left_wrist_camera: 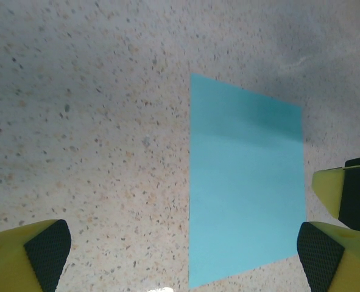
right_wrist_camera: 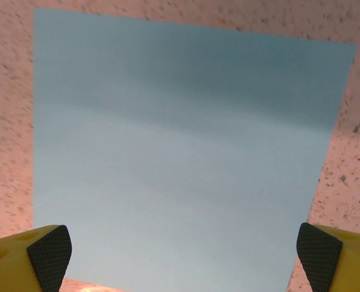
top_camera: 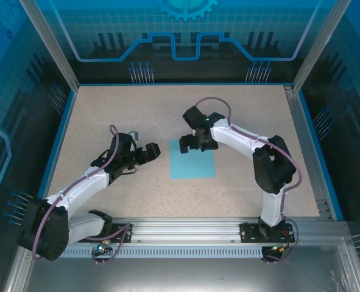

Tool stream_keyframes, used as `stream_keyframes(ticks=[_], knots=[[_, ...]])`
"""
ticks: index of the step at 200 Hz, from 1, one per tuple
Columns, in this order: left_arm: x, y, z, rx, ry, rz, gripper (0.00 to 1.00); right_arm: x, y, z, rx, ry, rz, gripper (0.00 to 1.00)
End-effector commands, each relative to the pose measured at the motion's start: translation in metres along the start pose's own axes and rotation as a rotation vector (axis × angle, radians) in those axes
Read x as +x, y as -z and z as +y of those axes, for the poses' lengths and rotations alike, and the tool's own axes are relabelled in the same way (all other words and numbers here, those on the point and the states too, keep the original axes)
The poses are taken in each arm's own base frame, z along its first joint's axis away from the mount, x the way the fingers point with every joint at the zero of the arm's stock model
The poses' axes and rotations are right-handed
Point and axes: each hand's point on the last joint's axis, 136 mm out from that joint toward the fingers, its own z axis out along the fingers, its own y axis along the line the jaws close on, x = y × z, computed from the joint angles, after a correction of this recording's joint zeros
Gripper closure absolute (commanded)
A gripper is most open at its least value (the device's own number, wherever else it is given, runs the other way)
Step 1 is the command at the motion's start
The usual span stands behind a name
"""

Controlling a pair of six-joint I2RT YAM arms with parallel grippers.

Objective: Fold a paper plane with a square sheet of paper (pick it up from the middle)
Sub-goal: Move the square sheet of paper to the center of the table, then fold the square sheet of paper in half at the center of the table.

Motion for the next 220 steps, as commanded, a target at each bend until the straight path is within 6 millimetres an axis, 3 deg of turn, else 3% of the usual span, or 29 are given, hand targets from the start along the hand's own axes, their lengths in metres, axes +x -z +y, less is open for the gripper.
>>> stream_keyframes(ticks=[1,22,47,127,220], knots=[[-0.018,0.005,-0.002,0.002,0.033,-0.074,0.01,0.025,-0.012,-0.012,0.134,-0.008,0.133,0.01],[-0.017,0.002,0.001,-0.009,0.055,-0.045,0.01,0.023,-0.014,-0.010,0.165,-0.030,0.141,0.01],[-0.011,-0.006,0.001,0.014,0.092,0.029,0.01,0.020,-0.017,0.006,0.143,-0.015,0.154,0.01],[0.000,-0.018,-0.006,0.068,0.065,0.106,0.01,0.020,-0.050,0.022,0.141,-0.053,0.220,0.01],[0.001,-0.019,-0.010,0.095,0.043,0.111,0.01,0.021,-0.062,0.008,0.188,-0.045,0.247,0.01]])
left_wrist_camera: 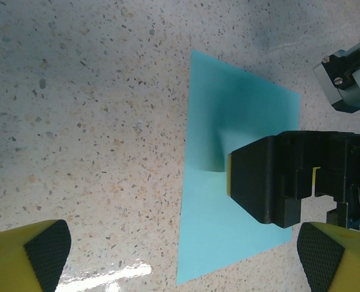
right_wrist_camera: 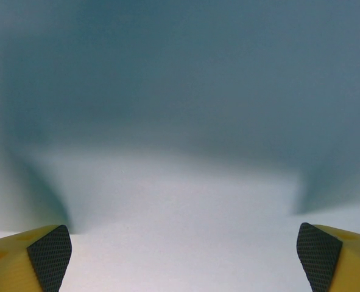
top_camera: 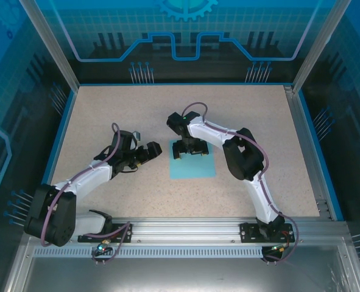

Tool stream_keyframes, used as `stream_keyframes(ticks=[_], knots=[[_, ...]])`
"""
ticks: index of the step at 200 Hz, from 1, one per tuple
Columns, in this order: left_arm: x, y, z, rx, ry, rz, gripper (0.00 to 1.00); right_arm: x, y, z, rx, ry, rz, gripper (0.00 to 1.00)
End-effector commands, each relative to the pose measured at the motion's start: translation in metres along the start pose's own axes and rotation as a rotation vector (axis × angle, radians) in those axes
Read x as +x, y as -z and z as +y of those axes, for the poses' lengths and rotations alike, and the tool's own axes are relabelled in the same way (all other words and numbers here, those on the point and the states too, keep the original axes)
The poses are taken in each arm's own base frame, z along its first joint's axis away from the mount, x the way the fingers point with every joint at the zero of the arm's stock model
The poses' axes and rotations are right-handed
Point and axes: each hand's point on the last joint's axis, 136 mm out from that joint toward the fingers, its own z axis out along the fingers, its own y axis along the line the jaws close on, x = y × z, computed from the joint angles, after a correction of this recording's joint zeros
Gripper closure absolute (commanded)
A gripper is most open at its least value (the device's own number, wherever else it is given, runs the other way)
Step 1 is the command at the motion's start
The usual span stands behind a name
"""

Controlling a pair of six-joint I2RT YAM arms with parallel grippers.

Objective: Fold a paper plane with a square sheet of paper (pick it up from the middle)
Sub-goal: Fold the square sheet of paper in half at the center of the table.

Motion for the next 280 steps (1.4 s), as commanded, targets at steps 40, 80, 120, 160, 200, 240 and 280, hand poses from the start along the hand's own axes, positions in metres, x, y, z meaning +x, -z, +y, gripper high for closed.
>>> stream_keyframes(ticks=[40,80,120,160,200,240,280], knots=[[-0.008,0.003,-0.013,0.053,-0.054,-0.021,0.01,0.007,-0.014,-0.005,0.014,-0.015,0.051,0.01],[-0.008,0.004,-0.015,0.059,-0.056,-0.022,0.01,0.019,-0.037,-0.007,0.029,-0.027,0.099,0.01],[-0.008,0.004,-0.016,0.062,-0.060,-0.020,0.01,0.010,-0.018,-0.001,0.003,-0.010,0.058,0.01],[-0.008,0.006,-0.017,0.065,-0.070,-0.023,0.01,-0.006,0.021,0.001,-0.055,-0.018,-0.036,0.01],[-0.008,0.007,-0.017,0.066,-0.070,-0.022,0.01,-0.008,0.020,-0.006,-0.030,-0.030,-0.039,0.01],[-0.007,0.006,-0.016,0.063,-0.074,-0.020,0.01,-0.002,-0.001,-0.004,-0.027,-0.028,0.014,0.01],[-0.008,0.006,-0.016,0.062,-0.079,-0.022,0.01,0.002,-0.022,-0.006,-0.006,-0.027,0.055,0.01]])
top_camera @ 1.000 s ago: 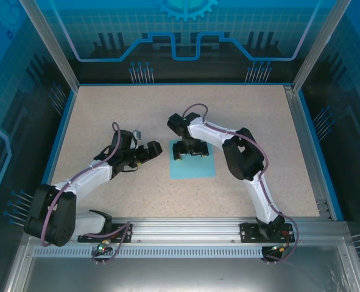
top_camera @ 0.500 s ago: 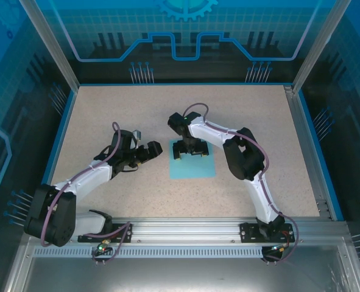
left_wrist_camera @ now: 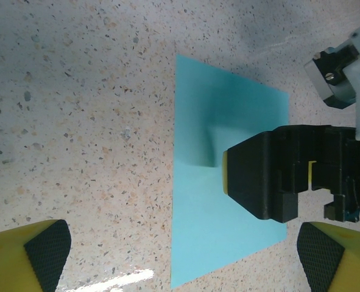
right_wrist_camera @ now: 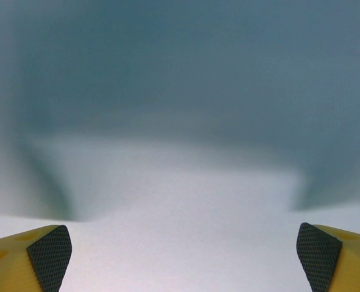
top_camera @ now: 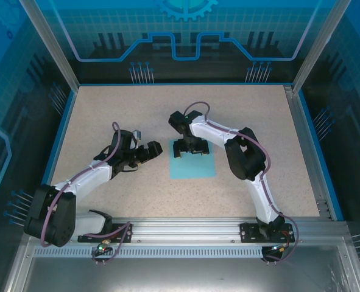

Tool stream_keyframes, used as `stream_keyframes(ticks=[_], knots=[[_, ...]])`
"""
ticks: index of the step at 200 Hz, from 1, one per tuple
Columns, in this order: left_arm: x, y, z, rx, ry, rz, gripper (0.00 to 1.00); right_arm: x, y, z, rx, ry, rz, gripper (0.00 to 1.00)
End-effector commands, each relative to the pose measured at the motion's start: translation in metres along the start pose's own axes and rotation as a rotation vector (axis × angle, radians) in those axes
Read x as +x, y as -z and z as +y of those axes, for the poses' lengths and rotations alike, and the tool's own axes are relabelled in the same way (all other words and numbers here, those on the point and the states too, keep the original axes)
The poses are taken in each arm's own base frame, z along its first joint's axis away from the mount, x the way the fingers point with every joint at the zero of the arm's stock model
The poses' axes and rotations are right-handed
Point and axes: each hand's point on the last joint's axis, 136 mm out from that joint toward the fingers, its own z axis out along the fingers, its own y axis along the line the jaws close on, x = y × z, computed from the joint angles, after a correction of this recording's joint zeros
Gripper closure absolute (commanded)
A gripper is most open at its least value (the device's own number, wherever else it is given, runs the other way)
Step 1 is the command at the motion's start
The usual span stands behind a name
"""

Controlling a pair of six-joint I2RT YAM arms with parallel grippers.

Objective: Fold a paper plane with a square sheet of paper (pick it up from the middle)
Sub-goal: Fold the square sheet of paper in half at the center of the table.

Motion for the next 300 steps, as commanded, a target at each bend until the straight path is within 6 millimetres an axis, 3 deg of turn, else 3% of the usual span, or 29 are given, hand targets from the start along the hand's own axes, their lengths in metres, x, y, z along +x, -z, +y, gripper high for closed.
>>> stream_keyframes(ticks=[1,71,196,300], knots=[[-0.005,0.006,-0.011,0.037,-0.044,-0.012,0.01,0.005,-0.022,-0.006,0.025,-0.003,0.057,0.01],[-0.004,0.005,-0.009,0.032,-0.047,-0.008,0.01,0.022,-0.046,-0.014,0.052,-0.003,0.108,0.01],[-0.005,0.007,-0.011,0.038,-0.045,-0.008,0.01,0.016,-0.042,-0.012,0.047,0.006,0.091,0.06],[-0.005,0.008,-0.014,0.044,-0.048,-0.007,0.01,0.022,-0.051,-0.014,0.030,-0.001,0.111,0.17]])
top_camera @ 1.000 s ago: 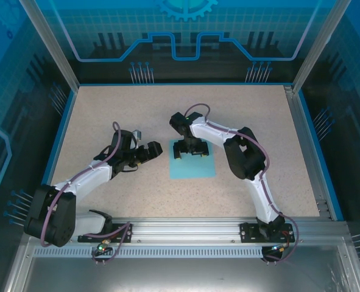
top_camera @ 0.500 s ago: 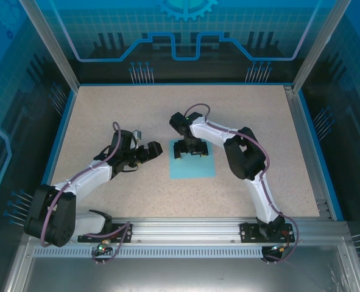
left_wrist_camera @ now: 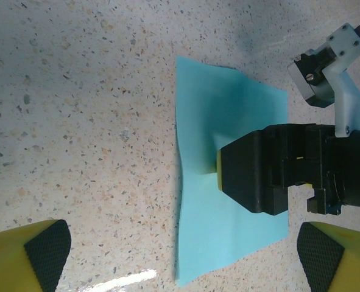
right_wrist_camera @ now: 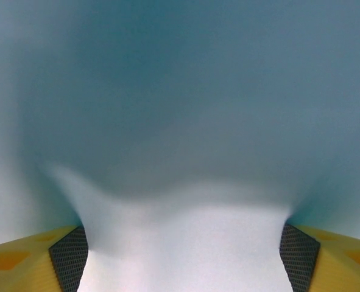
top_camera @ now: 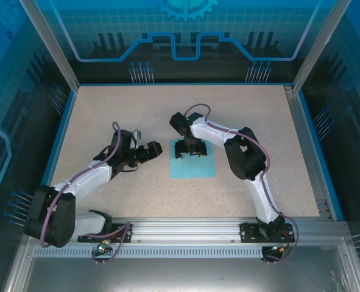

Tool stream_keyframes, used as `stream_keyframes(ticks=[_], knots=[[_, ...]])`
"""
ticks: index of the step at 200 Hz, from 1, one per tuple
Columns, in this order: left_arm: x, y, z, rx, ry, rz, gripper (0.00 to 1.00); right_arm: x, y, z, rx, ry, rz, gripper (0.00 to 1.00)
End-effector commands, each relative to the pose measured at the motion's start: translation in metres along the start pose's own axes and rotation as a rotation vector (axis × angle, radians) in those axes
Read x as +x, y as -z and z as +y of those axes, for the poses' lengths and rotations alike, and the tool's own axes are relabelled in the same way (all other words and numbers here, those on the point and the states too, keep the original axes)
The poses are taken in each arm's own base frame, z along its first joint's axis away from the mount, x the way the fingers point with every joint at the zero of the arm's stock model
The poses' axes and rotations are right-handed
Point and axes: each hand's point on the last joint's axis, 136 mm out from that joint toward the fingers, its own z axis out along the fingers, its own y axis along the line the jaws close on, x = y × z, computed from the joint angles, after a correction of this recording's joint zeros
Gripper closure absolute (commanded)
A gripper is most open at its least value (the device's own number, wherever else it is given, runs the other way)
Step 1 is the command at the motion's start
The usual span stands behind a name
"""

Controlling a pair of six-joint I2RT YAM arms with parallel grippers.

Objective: Fold a paper plane with a square sheet of paper (pick it up from the middle)
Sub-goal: Fold the square sheet of paper in half at the center of the table.

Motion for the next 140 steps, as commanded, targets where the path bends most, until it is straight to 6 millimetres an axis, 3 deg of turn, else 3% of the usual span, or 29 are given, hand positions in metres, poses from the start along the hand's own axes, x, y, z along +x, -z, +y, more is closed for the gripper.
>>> stream_keyframes(ticks=[1,38,89,140], knots=[[-0.005,0.006,-0.013,0.042,-0.030,-0.005,0.01,0.020,-0.039,-0.017,0.062,-0.003,0.106,0.17],[-0.005,0.006,-0.013,0.041,-0.031,-0.005,0.01,0.008,-0.017,-0.011,0.028,0.009,0.051,0.17],[-0.004,0.007,-0.013,0.038,-0.034,-0.006,0.01,-0.001,-0.003,-0.005,0.002,0.018,0.024,0.15],[-0.004,0.007,-0.013,0.039,-0.035,-0.007,0.01,0.010,-0.029,-0.014,0.029,0.000,0.081,0.19]])
